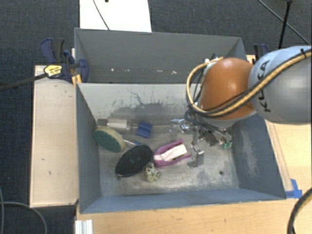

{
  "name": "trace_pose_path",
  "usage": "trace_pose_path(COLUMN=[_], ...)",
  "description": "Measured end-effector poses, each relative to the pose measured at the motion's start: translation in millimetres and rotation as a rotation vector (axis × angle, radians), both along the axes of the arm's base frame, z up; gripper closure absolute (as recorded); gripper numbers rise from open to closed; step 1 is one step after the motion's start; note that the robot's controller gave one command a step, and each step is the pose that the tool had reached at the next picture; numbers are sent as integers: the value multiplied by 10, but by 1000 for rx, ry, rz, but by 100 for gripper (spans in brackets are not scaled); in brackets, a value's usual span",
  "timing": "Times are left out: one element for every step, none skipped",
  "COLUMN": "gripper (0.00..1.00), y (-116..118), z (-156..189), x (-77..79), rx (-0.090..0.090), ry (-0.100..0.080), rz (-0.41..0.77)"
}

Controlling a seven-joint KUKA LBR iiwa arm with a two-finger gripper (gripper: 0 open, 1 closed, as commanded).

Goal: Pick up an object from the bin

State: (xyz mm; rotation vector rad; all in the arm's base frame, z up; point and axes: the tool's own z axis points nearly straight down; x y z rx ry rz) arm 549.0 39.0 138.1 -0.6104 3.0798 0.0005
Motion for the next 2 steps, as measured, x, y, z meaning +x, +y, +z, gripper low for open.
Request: trace_pose_path(gripper=[0,100], y=[98,92], z=[-564,-525], x=[181,193], rx=[1,0], ry=[4,-2], rz=[15,14])
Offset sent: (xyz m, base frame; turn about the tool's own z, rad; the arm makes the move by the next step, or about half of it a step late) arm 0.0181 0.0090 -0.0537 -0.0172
